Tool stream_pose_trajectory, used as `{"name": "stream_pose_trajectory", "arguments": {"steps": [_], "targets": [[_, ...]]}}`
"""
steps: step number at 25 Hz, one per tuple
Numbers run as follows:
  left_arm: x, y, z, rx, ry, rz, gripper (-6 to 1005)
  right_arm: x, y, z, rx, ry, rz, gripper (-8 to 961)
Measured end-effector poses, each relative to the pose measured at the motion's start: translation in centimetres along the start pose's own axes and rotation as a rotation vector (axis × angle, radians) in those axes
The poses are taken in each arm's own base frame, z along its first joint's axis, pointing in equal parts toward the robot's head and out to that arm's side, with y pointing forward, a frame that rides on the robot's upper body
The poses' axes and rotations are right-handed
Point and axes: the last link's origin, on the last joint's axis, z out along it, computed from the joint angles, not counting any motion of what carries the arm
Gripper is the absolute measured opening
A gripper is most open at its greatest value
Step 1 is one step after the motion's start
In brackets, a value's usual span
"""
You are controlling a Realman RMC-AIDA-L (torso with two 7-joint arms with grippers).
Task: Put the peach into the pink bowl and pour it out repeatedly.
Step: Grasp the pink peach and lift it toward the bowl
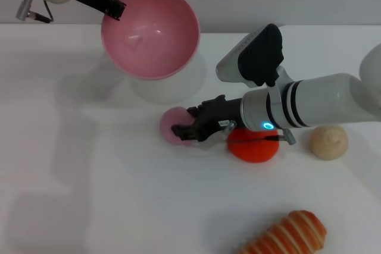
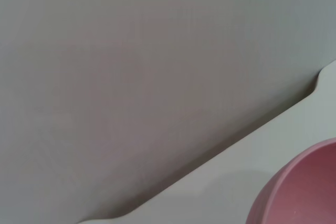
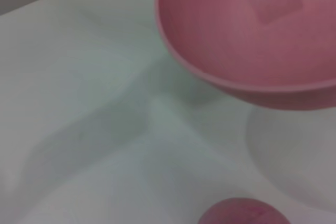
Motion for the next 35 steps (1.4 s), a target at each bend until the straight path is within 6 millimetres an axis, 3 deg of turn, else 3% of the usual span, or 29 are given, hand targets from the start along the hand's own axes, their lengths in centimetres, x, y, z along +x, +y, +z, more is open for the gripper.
{"name": "stream_pose_trajectory", "arguments": {"steps": [10, 15, 20, 24, 28, 29, 31, 34, 35], "targets": [[-0.2, -0.1, 0.0, 0.000, -0.003, -0.004, 68, 0.0, 0.0, 0.0, 0.005, -0.008, -0.009, 483], [-0.3, -0.1, 0.0, 0.000, -0.003, -0.004, 69, -0.2, 0.5, -0.1, -0.021, -0.006, -0.025, 247], [-0.2, -0.2, 0.0, 0.002, 0.000, -0.009, 69, 0.4, 1.8, -1.4, -0.122, 0.002, -0.045, 145], [-0.2, -0.4, 0.0, 0.009, 0.006, -0.015, 69, 0.7, 2.0, -4.2, -0.196, -0.022, -0.052, 76], [-0.2, -0.3, 0.2, 0.012, 0.010, -0.020, 70, 0.6, 1.1, -7.1, -0.164, -0.082, -0.077, 44], [-0.3, -0.3, 0.3, 0.009, 0.006, -0.022, 70, 0.2, 1.1, -8.6, -0.173, -0.112, -0.101, 36], [-0.5, -0.2, 0.5, 0.004, -0.002, -0.024, 70, 0.0, 1.1, -9.3, -0.184, -0.124, -0.109, 36], [-1.0, 0.3, 0.8, -0.015, -0.024, -0.034, 70, -1.0, 1.1, -12.9, -0.245, -0.184, -0.148, 35], [-1.2, 0.6, 0.9, -0.030, -0.032, -0.037, 70, -1.0, 1.1, -12.9, -0.245, -0.184, -0.148, 35]]}}
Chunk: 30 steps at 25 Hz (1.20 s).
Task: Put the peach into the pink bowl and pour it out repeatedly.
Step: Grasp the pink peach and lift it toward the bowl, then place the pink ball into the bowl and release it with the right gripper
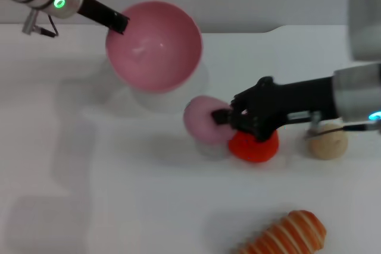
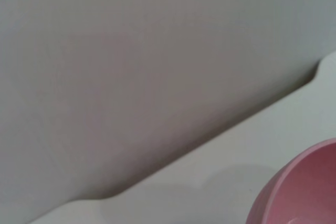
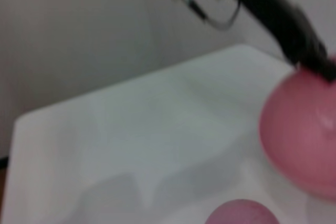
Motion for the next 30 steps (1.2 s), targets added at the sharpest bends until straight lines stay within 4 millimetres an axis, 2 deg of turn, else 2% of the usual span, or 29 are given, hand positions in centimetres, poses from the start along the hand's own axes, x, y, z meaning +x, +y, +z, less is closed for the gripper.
{"name": "stream_pose_trajectory", "arguments": {"steps": [4, 8, 12, 16, 19, 24, 30], "targets": [[-1.0, 1.6, 0.5, -0.079, -0.025, -0.008, 70, -1.8, 0.1, -3.4, 0.013, -0.058, -0.052, 34], [-1.2, 2.4, 0.5, -0.117, -0.031, -0.010, 71, -3.6, 0.0, -6.3, 0.068, -0.102, -0.114, 34], [-0.6, 4.7, 0.6, -0.197, -0.024, 0.014, 71, -4.2, -0.7, -7.9, 0.133, -0.149, -0.119, 35], [0.6, 6.4, 0.4, -0.219, -0.018, 0.056, 71, -3.6, -2.4, -8.0, 0.213, -0.182, -0.103, 35], [1.1, 6.8, 0.3, -0.220, -0.008, 0.070, 71, -2.7, -3.8, -7.6, 0.264, -0.195, -0.061, 35], [1.5, 6.5, 0.1, -0.210, 0.010, 0.064, 72, -2.2, -4.3, -7.2, 0.269, -0.191, -0.045, 36], [1.5, 6.5, 0.3, -0.205, 0.013, 0.070, 72, -2.2, -4.4, -6.9, 0.268, -0.189, -0.072, 102]]}}
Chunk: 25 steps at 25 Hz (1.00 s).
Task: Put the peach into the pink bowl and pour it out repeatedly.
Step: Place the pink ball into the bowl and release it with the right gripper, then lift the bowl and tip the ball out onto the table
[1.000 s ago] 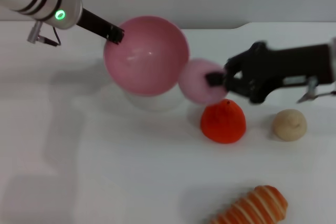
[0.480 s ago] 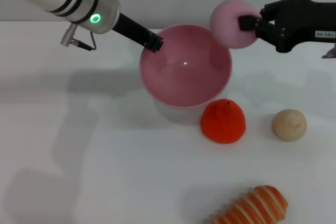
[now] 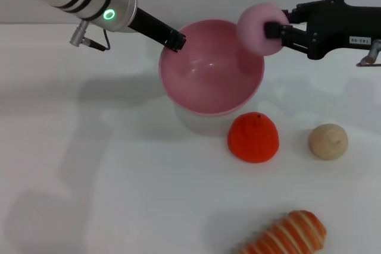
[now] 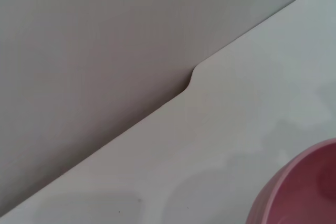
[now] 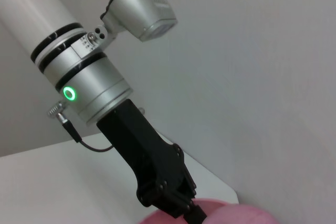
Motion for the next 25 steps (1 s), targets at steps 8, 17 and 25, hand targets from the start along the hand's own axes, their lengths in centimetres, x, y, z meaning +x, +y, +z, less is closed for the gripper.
{"name": "stream_pose_trajectory", "arguments": {"steps": [8, 17, 25], "targets": [[-0.1, 0.0, 0.2, 0.000, -0.001, 0.001, 73, -0.1, -0.1, -0.1, 0.005, -0.010, 0.000, 317], [-0.2, 0.1, 0.2, -0.007, 0.001, -0.002, 73, -0.1, -0.6, -0.9, 0.028, -0.074, 0.038, 408], [0.5, 2.0, 0.6, -0.057, 0.040, 0.054, 74, 2.2, -2.7, -6.0, 0.207, -0.436, 0.136, 408]]}}
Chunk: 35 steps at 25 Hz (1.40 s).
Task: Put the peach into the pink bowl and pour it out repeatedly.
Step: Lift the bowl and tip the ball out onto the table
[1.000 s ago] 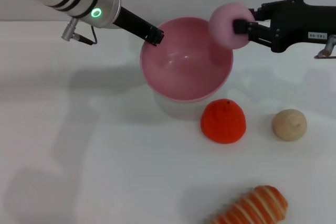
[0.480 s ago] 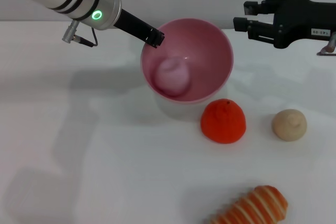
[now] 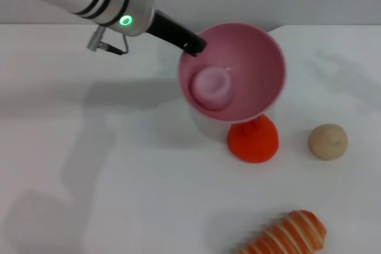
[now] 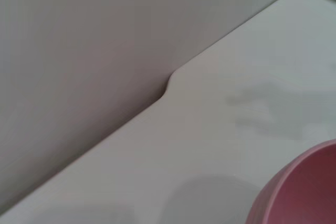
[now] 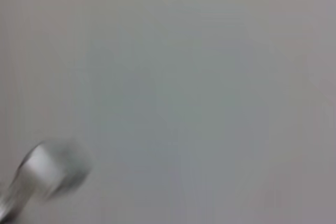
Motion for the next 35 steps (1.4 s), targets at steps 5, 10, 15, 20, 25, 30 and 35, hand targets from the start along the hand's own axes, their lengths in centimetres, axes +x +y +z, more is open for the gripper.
{"name": "stream_pose_trajectory", "arguments": {"steps": [5, 10, 15, 20, 25, 30, 35], "targets": [[1.2, 2.3, 0.9, -0.022, 0.113, 0.088, 74, 2.3, -1.9, -5.2, 0.236, -0.246, -0.009, 407], [1.1, 4.8, 2.1, 0.020, 0.244, 0.185, 74, 4.2, -2.5, -8.4, 0.381, -0.285, -0.006, 407], [0.0, 7.9, 2.9, 0.069, 0.395, 0.277, 75, 4.9, -2.8, -10.9, 0.461, -0.292, 0.015, 408], [-2.4, 9.5, 3.2, 0.163, 0.574, 0.270, 75, 4.9, -2.8, -11.9, 0.482, -0.302, 0.019, 408], [-4.8, 10.1, 2.6, 0.265, 0.719, 0.233, 75, 4.7, -3.0, -12.3, 0.498, -0.310, 0.014, 407], [-6.9, 10.7, 2.4, 0.330, 0.797, 0.229, 76, 4.5, -3.1, -12.1, 0.497, -0.318, 0.012, 407], [-9.1, 11.9, 2.1, 0.382, 0.890, 0.258, 76, 4.3, -3.3, -11.7, 0.491, -0.322, 0.021, 407]]}}
